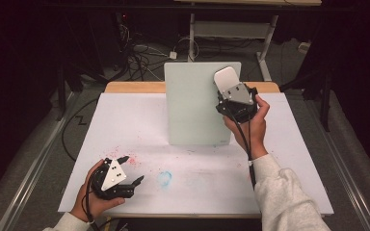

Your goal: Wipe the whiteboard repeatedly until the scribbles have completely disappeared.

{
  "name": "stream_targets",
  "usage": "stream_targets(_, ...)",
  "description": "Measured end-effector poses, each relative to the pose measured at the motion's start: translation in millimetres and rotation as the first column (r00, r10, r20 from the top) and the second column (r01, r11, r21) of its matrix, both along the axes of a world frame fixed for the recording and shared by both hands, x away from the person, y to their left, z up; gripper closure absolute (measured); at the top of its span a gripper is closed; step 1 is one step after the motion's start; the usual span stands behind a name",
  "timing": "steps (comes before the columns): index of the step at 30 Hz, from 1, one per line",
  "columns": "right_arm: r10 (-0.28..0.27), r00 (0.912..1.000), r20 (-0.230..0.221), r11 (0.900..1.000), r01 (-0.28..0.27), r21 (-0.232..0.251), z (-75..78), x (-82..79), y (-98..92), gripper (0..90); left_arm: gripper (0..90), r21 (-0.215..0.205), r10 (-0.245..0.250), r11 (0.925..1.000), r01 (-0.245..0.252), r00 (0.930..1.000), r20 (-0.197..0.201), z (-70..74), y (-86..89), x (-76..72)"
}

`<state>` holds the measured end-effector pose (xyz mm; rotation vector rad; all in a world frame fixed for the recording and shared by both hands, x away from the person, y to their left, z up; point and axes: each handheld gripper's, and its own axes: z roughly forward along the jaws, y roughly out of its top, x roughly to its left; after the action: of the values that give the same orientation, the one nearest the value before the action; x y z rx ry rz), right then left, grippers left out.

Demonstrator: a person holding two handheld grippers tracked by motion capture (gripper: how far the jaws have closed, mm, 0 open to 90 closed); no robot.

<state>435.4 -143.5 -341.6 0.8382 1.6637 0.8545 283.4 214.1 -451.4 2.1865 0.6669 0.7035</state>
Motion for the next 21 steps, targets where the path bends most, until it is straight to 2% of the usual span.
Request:
stream_targets(6, 0.049, 0.9982, -0.032, 0.996, -0.052, -0.079, -23.1, -6.8, 22.3, 30.9, 21.0, 0.004, -0.001, 1.0000, 0.001, 1.0000, -0.003, -0.1, -0.4, -0.2)
stream_targets(9, 0.049, 0.9984, -0.029, 0.994, -0.052, -0.101, -27.1, -7.7, 26.6, 30.9, 21.0, 0.005, -0.001, 1.0000, 0.001, 1.0000, -0.004, -0.2, 0.0, -0.1)
stream_targets(11, 0.051, 0.9982, -0.031, 0.995, -0.053, -0.085, -23.6, -6.2, 23.7, 31.0, 21.0, 0.003, -0.001, 1.0000, 0.001, 1.0000, -0.003, -0.2, 0.5, -0.1)
stream_targets(13, 0.030, 0.9995, -0.013, 0.997, -0.031, -0.066, -17.2, -4.9, 17.7, 31.0, 21.0, 0.002, 0.000, 1.0000, 0.000, 1.0000, -0.003, -0.2, 0.7, 0.0)
stream_targets(18, -0.008, 1.0000, 0.001, 1.000, 0.008, 0.024, -0.1, 0.3, -4.1, 31.0, 21.0, 0.002, -0.001, 1.0000, 0.001, 1.0000, -0.001, 0.0, 0.4, -0.2)
stream_targets(21, -0.017, 0.9998, -0.002, 0.999, 0.017, 0.031, -0.9, 0.0, -10.2, 31.0, 21.0, 0.003, 0.000, 1.0000, 0.000, 1.0000, -0.001, -0.2, 0.1, 0.0)
